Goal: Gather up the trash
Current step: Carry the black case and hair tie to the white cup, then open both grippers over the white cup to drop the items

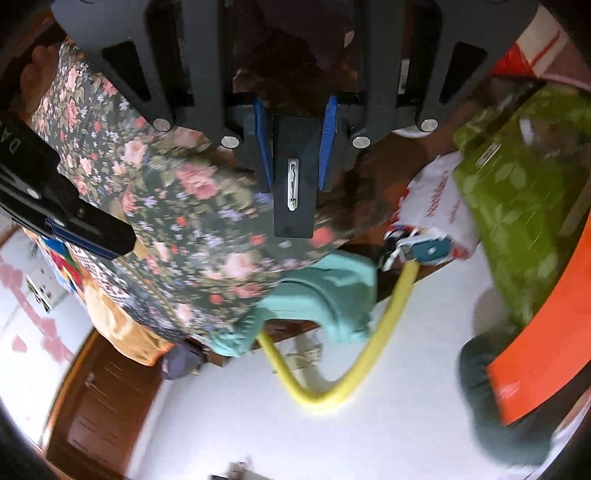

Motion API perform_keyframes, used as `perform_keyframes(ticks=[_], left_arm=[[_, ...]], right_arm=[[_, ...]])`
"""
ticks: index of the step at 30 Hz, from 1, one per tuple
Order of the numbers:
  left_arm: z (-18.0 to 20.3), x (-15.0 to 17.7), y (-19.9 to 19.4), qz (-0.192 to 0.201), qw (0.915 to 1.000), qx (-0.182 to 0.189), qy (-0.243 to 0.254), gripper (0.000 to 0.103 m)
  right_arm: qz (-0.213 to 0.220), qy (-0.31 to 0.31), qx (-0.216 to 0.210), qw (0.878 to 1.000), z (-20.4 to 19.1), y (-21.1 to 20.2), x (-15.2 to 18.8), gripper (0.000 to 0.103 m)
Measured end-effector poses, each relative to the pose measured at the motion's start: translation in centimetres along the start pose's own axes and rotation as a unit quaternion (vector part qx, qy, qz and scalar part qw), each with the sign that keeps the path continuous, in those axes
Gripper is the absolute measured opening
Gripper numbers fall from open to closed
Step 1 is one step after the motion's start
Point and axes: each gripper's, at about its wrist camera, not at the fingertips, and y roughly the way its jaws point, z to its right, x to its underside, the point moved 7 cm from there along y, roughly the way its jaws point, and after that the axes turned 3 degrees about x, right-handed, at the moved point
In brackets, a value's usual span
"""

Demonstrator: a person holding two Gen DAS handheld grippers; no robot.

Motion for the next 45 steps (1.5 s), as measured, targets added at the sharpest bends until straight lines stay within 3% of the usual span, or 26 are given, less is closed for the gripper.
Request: perform_keyframes(ticks=[11,20,34,40,41,43,44,45], left_arm=[[-10.6,4.7,-2.6,-0.009,0.9962,-0.043,-0.075,0.024],[-16.4,9.1,-1.4,-0.048,0.9912,-0.06,-0.108,0.024],[-23.7,15.6,4.4,-0.132,0.9731,-0.059,-0.179,0.024],[-24.9,15.5,5.5,-0.131,0.9697,-0.058,-0.198,0.024],[-25.0,15.3,5.6,-0.131,0.9693,-0.061,-0.199,0.025],[-25.2,15.1,6.0,-0.132,0.9688,-0.066,-0.199,0.037],[-25.2,15.1,6.1,-0.133,0.9685,-0.067,-0.199,0.04],[-25.2,15.1,6.3,-0.134,0.9681,-0.068,-0.2,0.043]], right_arm=[[-0.044,-0.065,-0.055,0.995,-10.2,4.1,1.4,0.021],[-0.097,-0.111,-0.093,0.985,-17.0,8.5,4.0,0.021],[-0.21,-0.113,-0.124,0.963,-21.7,16.7,9.0,0.021],[-0.236,-0.097,-0.138,0.957,-22.7,18.7,9.0,0.022],[-0.238,-0.096,-0.139,0.956,-22.8,18.8,8.9,0.024],[-0.245,-0.091,-0.141,0.955,-22.9,19.0,8.7,0.034],[-0.246,-0.086,-0.135,0.956,-22.8,19.1,8.6,0.048],[-0.245,-0.082,-0.131,0.957,-22.7,19.2,8.5,0.055]])
